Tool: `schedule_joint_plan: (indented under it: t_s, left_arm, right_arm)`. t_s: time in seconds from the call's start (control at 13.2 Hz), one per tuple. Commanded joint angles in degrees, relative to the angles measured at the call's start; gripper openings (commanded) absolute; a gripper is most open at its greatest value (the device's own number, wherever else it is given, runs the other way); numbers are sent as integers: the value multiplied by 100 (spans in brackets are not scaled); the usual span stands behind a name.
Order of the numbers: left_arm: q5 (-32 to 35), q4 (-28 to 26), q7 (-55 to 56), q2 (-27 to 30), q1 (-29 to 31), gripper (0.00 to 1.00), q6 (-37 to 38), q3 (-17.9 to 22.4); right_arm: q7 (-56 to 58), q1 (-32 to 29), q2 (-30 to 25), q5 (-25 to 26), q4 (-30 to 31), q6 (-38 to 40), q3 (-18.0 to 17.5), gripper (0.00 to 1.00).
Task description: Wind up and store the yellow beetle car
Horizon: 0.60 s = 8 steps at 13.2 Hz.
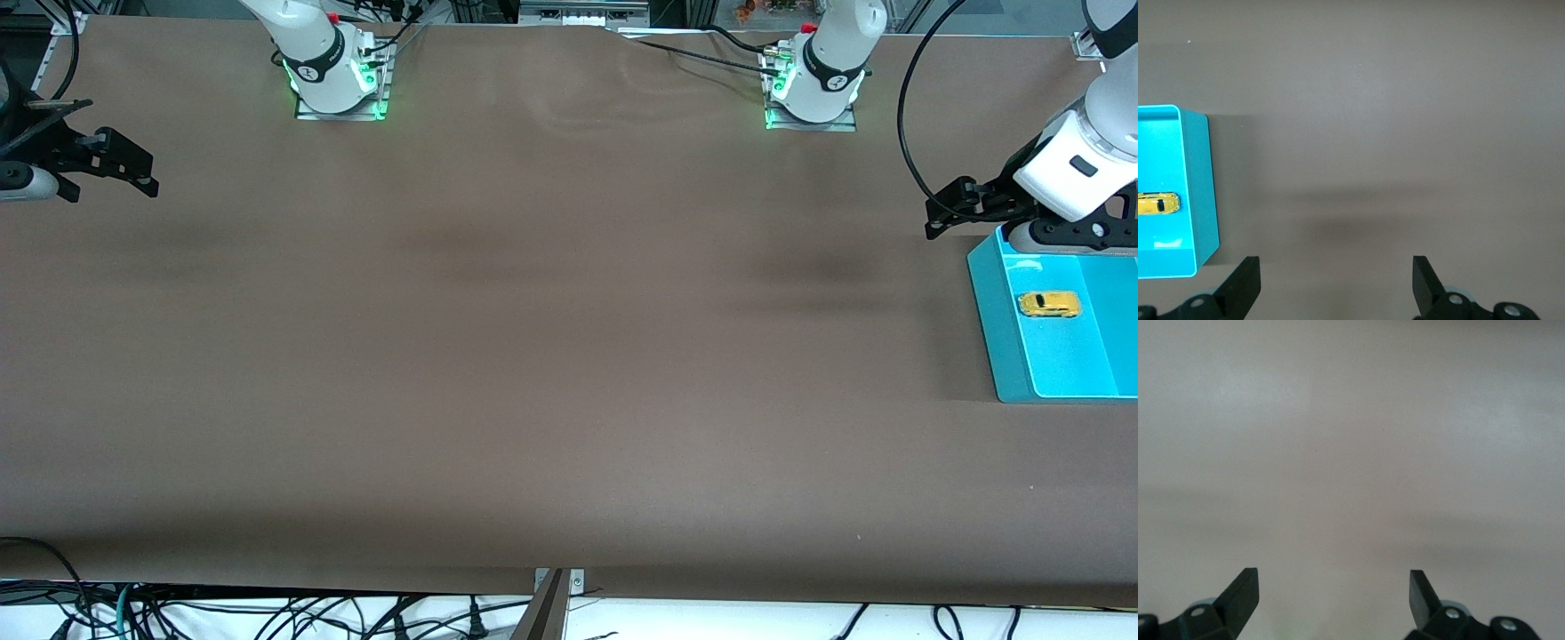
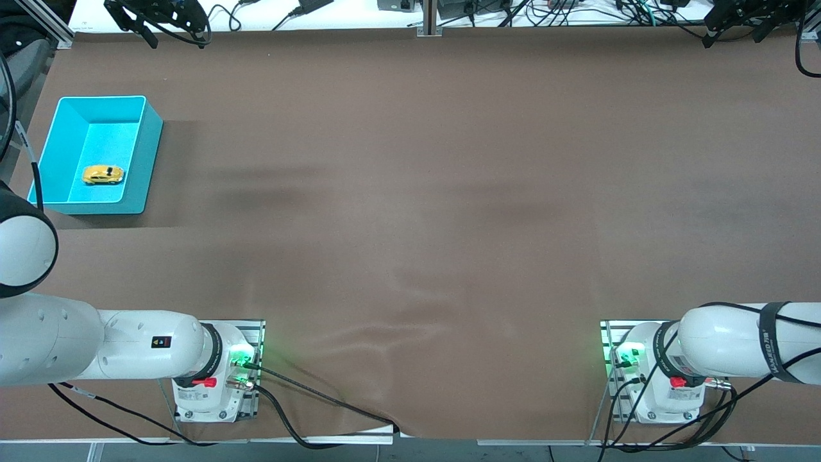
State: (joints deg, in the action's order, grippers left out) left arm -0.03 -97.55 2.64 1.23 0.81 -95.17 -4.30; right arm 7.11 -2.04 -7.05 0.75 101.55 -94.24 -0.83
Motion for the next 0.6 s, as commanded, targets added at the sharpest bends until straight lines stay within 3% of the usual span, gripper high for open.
schedule_joint_plan:
  t_s: [0.0,0.53]
  left_arm:
    - [135,183,70,-106,86,100,33,-97]
    - [135,201,87,-141,86,100,51,-71]
  right_arm:
    - [80,28,19,-4,-162,143,-48,100]
    - [88,19,19,-40,-188,143,-48,100]
